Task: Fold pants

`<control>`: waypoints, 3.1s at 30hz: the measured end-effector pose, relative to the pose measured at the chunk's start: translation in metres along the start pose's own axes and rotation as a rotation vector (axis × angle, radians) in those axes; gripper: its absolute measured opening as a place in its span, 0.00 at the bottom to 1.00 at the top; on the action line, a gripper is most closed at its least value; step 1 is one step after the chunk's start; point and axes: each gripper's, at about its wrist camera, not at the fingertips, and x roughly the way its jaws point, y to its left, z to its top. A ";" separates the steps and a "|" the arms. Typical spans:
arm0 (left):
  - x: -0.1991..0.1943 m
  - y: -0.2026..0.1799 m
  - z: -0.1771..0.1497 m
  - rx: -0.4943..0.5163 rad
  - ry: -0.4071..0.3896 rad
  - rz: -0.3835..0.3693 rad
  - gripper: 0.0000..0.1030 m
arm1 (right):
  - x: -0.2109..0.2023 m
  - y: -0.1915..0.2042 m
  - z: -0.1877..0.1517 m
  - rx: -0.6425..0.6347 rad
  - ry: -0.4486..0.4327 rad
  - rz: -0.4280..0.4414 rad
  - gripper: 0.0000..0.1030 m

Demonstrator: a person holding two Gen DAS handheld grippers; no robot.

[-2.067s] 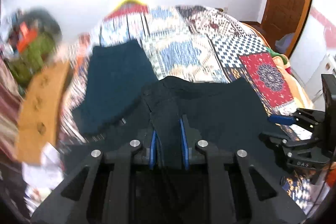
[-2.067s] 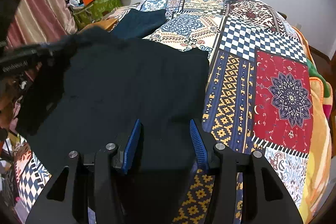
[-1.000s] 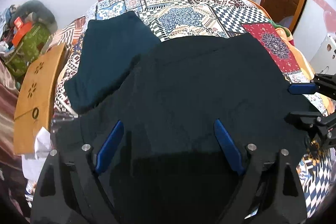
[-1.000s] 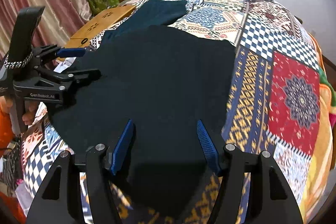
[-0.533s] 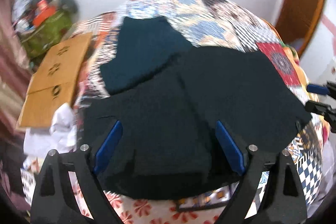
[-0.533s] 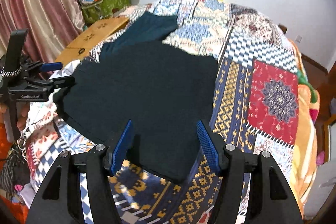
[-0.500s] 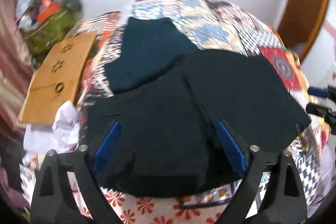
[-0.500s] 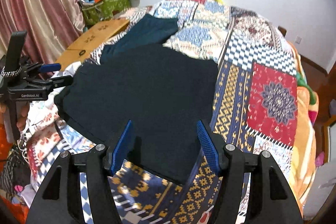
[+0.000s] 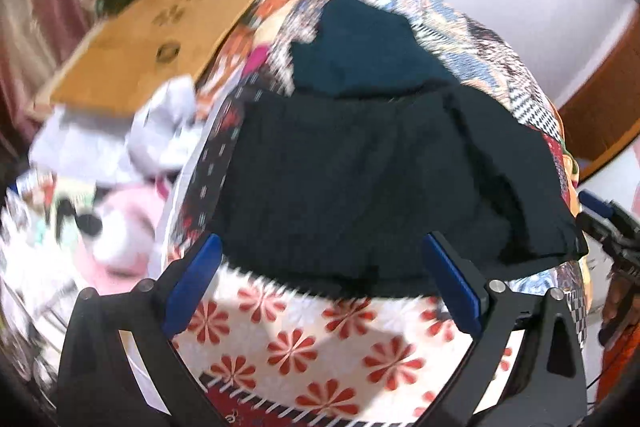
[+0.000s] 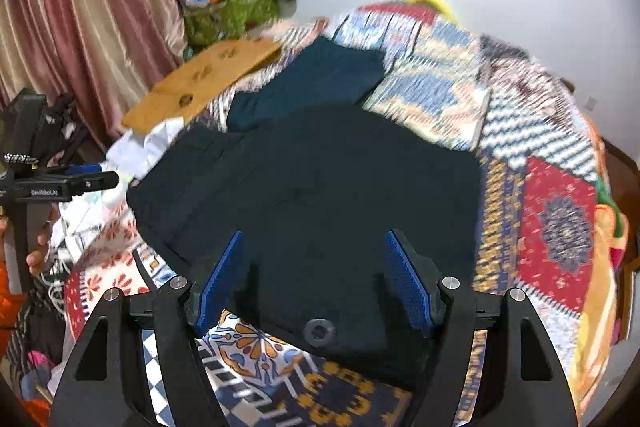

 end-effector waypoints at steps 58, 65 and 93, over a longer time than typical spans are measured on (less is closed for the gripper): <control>-0.084 -0.239 0.094 0.384 -0.367 -0.153 0.14 | -0.029 -0.088 -0.049 0.280 -0.012 -0.003 0.76; -0.039 -0.308 0.063 0.505 -0.248 -0.258 0.14 | -0.024 -0.109 -0.074 0.334 0.044 -0.035 0.76; 0.012 -0.294 0.064 0.592 -0.086 -0.110 0.98 | -0.074 -0.113 -0.082 0.371 -0.066 -0.070 0.76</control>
